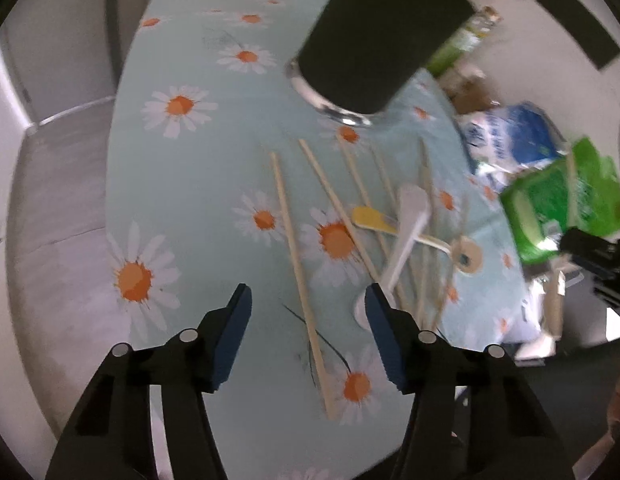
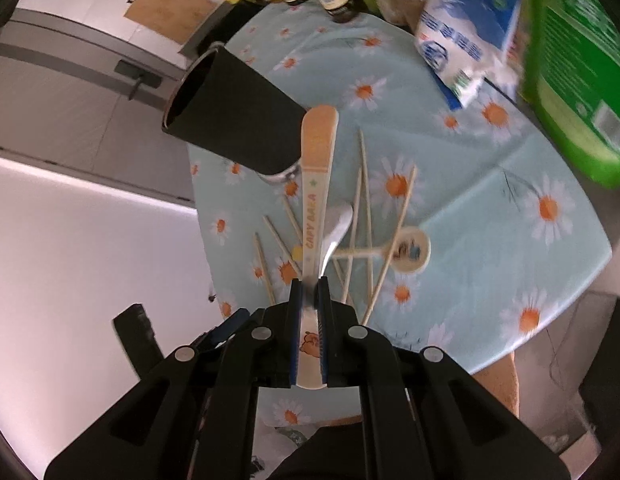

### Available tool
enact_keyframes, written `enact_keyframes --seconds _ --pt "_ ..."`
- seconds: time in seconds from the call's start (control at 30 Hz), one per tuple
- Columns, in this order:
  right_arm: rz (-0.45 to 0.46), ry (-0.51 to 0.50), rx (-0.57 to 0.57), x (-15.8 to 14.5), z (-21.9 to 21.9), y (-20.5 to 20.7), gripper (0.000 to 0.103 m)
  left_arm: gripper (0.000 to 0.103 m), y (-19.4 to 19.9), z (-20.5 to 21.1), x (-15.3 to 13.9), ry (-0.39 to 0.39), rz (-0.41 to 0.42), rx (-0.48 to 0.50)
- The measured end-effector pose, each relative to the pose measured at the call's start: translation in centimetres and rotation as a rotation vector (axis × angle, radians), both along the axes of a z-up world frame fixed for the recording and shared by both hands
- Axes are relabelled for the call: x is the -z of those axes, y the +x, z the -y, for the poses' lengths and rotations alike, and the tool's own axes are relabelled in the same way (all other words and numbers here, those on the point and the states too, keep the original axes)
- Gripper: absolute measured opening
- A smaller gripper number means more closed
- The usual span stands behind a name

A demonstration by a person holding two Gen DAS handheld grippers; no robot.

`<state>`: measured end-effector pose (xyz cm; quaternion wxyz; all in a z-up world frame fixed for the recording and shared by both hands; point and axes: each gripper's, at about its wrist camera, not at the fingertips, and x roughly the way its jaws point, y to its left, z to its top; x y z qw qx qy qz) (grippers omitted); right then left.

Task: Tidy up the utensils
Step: 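Lift the wooden spoon with the right gripper while the left gripper grasps a chopstick, then carry the wooden spoon and chopstick up and lower both into the black holder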

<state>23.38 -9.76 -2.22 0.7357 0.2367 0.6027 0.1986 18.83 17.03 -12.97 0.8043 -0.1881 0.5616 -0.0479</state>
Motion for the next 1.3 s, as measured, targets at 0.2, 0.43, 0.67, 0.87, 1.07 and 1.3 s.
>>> enact_keyframes --seconds 0.2,0.43,0.67,0.87,1.07,1.3 --pt "0.026 0.039 -0.134 0.0 1.4 3.5 0.008 0.037 1.8 1.2 0.9 0.09 -0.093 -0.081" --pt "0.056 0.087 -0.278 -0.1 1.6 6.3 0.008 0.019 3.2 2.9 1.2 0.176 -0.17 -0.151" --pt "0.112 0.102 -0.4 -0.9 2.1 8.0 0.008 0.004 4.4 2.9 1.3 0.228 -0.212 -0.238" --pt "0.118 0.126 -0.475 -0.8 2.0 9.6 0.008 0.004 4.9 3.1 1.5 0.248 -0.222 -0.275" --pt "0.139 0.089 -0.52 -0.4 1.2 10.3 0.008 0.004 3.2 3.0 0.1 0.238 -0.176 -0.324" --pt "0.164 0.063 -0.514 -0.4 0.5 10.0 0.008 0.004 2.1 3.4 -3.6 0.193 -0.037 -0.328"
